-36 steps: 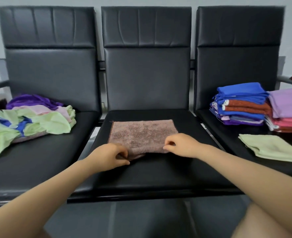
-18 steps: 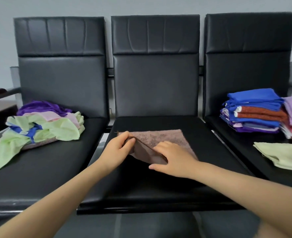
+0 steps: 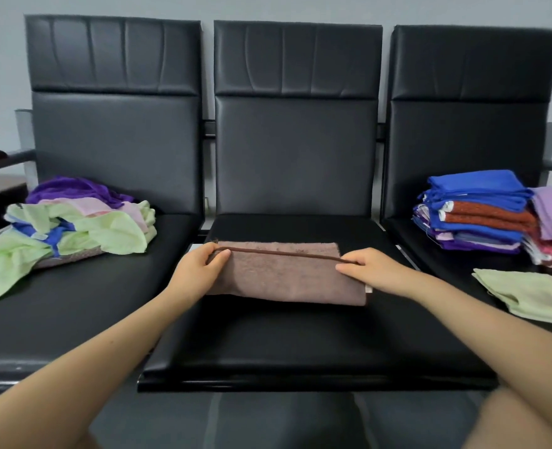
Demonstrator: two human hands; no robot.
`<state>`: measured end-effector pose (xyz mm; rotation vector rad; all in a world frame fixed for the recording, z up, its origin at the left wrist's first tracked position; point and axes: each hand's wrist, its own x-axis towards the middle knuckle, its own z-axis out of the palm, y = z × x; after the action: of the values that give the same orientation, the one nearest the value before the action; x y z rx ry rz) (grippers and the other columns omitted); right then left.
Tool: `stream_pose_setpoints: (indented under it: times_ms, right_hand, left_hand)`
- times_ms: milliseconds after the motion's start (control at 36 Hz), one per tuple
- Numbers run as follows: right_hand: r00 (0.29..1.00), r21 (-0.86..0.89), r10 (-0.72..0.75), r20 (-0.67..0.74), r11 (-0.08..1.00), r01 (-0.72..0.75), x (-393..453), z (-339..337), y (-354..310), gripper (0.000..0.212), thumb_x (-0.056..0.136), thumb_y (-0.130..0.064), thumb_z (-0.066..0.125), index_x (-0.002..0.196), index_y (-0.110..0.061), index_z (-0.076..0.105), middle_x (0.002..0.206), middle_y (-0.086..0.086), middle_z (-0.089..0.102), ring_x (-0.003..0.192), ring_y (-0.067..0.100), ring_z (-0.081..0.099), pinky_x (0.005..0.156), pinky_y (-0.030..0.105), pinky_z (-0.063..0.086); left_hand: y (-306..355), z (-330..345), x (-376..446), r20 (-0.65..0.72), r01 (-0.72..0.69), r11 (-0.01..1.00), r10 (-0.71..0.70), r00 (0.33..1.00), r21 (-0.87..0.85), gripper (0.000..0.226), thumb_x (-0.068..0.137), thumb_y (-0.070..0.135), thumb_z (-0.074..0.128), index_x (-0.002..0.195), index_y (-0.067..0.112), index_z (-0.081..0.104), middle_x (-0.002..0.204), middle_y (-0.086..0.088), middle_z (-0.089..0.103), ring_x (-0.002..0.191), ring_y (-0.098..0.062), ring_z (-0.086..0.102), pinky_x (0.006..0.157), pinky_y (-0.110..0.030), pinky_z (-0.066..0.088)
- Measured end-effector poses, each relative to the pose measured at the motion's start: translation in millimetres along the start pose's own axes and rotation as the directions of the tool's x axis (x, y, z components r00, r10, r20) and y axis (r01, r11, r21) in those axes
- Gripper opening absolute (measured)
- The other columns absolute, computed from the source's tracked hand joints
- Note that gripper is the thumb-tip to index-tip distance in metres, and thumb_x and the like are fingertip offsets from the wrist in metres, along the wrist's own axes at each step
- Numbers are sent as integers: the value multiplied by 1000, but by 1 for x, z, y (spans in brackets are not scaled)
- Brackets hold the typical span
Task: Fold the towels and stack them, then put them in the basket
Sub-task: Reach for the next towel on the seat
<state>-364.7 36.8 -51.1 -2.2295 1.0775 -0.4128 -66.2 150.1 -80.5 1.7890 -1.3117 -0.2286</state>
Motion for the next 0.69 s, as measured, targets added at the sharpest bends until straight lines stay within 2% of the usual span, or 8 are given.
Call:
stream_pose_setpoints:
  times_ms: [83, 167, 250, 306, 389, 500, 611, 694]
  right_hand:
    - [999, 124, 35, -29, 992, -31, -6, -4, 7, 28, 98, -21, 56, 73, -23, 66, 62, -18, 62, 58, -11, 54, 57, 6, 37]
    - [995, 235, 88, -38, 969, -76, -11, -6, 14, 20, 97, -22, 56, 86, -16, 72, 82, -6, 69, 77, 2, 61, 71, 16, 43]
    - [993, 305, 115, -9, 947, -106, -15, -4, 21, 20, 97, -19, 57, 84, -14, 71, 79, -5, 68, 76, 6, 60, 69, 19, 44]
    - [991, 280, 135, 8, 951, -132, -16, -3, 23, 18, 96, -20, 58, 89, -13, 72, 81, -6, 70, 75, 4, 62, 66, 16, 44]
    - [988, 211, 150, -45, 968, -138, -13, -4, 29, 21, 96, -25, 58, 92, -10, 72, 88, 1, 71, 80, 8, 63, 71, 21, 46]
    - [978, 170, 141, -156, 979, -114, -3, -3, 33, 24, 94, -27, 60, 85, -7, 70, 78, 1, 64, 75, 13, 58, 67, 26, 42]
    - [948, 125, 165, -271, 983, -135, 15, 0, 36, 30, 92, -28, 61, 84, 1, 67, 75, 6, 61, 72, 16, 55, 65, 31, 40]
    - [939, -20, 159, -306, 985, -174, 28, 5, 38, 27, 92, -29, 60, 77, -8, 66, 74, 3, 62, 72, 17, 56, 62, 30, 38]
  left_hand:
    - [2, 1, -1, 47, 29, 1000, -29, 998, -5, 16, 100, 23, 47, 90, 17, 59, 83, 7, 59, 86, -14, 54, 66, -22, 37]
    - [5, 6, -4, 87, 38, 999, -35, 996, -30, 17, 101, 20, 45, 94, 15, 59, 89, 4, 58, 91, -15, 53, 68, -22, 35]
    - [7, 10, -6, 116, 2, 1000, 0, 993, -13, 18, 100, 19, 47, 93, 10, 61, 90, 2, 61, 91, -14, 53, 68, -18, 33]
    - [7, 10, -6, 148, -17, 999, 10, 989, 42, 20, 99, 22, 49, 89, 10, 62, 86, 2, 63, 87, -14, 55, 66, -18, 33]
    - [5, 11, -4, 159, -43, 993, 25, 987, 109, 18, 97, 26, 53, 88, 14, 64, 83, 6, 64, 83, -11, 55, 65, -11, 37]
    - [5, 17, 5, 115, -61, 982, 40, 993, 180, 19, 95, 27, 55, 91, 11, 66, 88, 2, 67, 86, -14, 57, 71, -25, 36]
    - [0, 26, 20, 54, -50, 968, 38, 998, 247, 19, 95, 27, 55, 93, 12, 66, 92, 0, 66, 86, -14, 54, 72, -25, 35]
    - [-8, 35, 32, 58, -53, 952, 37, 998, 301, 19, 95, 28, 54, 94, 12, 65, 98, -4, 67, 91, -19, 58, 75, -28, 39]
